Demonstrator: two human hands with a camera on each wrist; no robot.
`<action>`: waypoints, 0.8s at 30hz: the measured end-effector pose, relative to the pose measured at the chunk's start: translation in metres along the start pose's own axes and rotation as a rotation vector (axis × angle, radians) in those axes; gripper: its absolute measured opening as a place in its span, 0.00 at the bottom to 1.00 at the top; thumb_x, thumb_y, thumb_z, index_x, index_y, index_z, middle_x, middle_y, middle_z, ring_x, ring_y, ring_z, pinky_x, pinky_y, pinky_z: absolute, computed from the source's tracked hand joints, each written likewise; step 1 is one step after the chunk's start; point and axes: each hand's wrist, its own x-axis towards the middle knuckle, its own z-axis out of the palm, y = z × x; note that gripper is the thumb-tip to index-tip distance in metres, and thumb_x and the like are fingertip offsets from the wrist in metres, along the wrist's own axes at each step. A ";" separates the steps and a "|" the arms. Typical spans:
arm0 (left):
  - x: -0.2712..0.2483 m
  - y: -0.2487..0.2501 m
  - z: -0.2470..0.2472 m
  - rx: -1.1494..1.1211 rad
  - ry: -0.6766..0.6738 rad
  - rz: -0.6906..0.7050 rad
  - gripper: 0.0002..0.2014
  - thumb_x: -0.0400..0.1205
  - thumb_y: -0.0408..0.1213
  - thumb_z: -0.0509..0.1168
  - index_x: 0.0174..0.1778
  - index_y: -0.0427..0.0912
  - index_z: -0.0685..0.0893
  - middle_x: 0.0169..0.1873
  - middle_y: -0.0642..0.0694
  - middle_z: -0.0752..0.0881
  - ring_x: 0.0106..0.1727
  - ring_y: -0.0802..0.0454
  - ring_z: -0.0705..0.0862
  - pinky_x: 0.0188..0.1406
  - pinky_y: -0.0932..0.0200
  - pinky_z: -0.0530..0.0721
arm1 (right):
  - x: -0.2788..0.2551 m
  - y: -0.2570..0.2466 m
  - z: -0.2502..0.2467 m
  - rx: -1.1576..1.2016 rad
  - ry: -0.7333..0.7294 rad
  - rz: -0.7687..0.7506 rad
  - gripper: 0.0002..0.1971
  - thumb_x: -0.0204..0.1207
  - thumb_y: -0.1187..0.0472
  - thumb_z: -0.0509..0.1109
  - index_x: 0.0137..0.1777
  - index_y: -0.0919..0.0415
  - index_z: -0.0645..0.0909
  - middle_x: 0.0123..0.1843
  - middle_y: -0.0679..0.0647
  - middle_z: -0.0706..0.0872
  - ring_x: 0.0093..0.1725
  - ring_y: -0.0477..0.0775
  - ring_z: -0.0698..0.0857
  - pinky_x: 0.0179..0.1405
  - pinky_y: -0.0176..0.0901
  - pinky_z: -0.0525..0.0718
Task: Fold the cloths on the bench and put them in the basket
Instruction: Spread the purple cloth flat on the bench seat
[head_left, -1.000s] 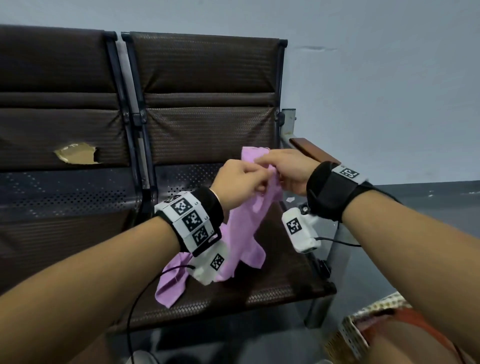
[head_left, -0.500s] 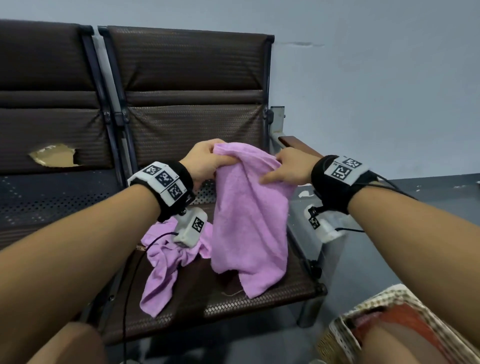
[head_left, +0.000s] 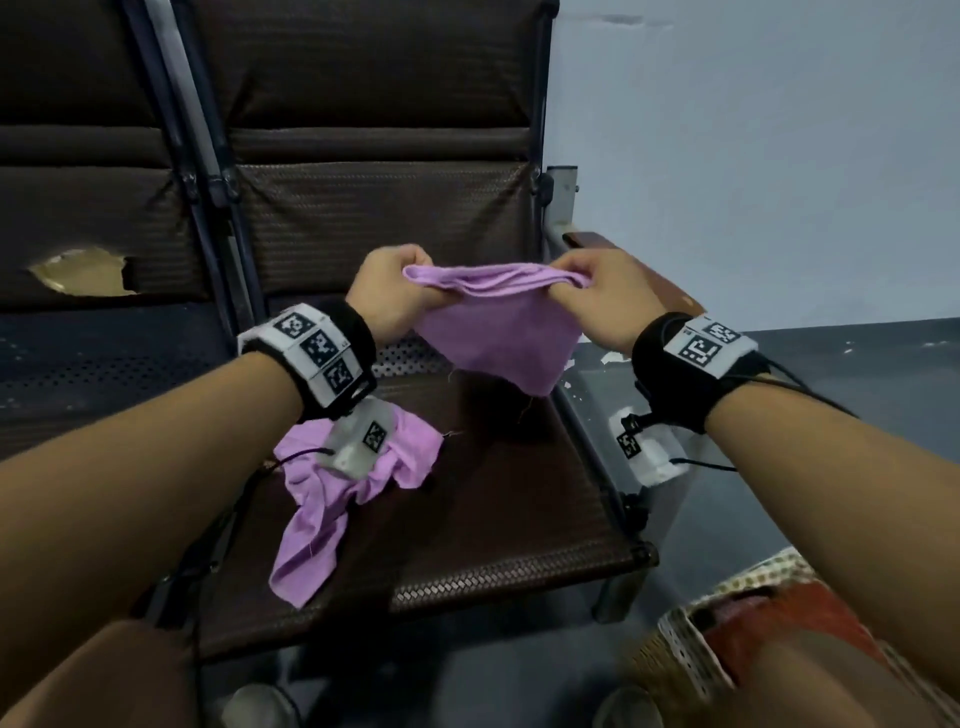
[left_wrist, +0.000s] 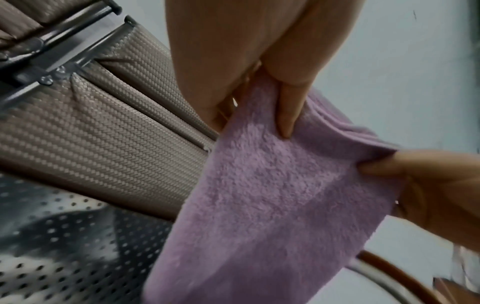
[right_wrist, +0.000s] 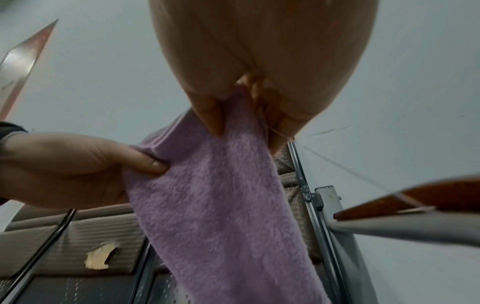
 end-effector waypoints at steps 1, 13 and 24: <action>-0.012 -0.014 0.002 0.093 -0.087 -0.027 0.17 0.72 0.31 0.79 0.27 0.46 0.76 0.22 0.55 0.77 0.24 0.65 0.72 0.24 0.65 0.70 | -0.010 0.006 0.006 -0.040 -0.098 0.023 0.08 0.79 0.60 0.67 0.44 0.49 0.86 0.37 0.41 0.86 0.37 0.34 0.81 0.38 0.32 0.76; -0.101 -0.092 0.024 0.081 -0.774 -0.730 0.09 0.79 0.24 0.66 0.53 0.36 0.83 0.41 0.39 0.86 0.36 0.49 0.88 0.27 0.60 0.87 | -0.095 0.077 0.069 0.333 -0.934 0.679 0.04 0.80 0.70 0.70 0.47 0.63 0.86 0.35 0.51 0.89 0.33 0.47 0.88 0.31 0.38 0.87; -0.056 -0.148 0.054 0.150 -0.051 -0.560 0.18 0.79 0.41 0.72 0.63 0.42 0.80 0.56 0.42 0.87 0.58 0.42 0.86 0.63 0.46 0.85 | -0.044 0.121 0.131 0.093 -0.207 0.563 0.21 0.80 0.58 0.70 0.72 0.62 0.79 0.65 0.58 0.87 0.63 0.58 0.86 0.69 0.53 0.82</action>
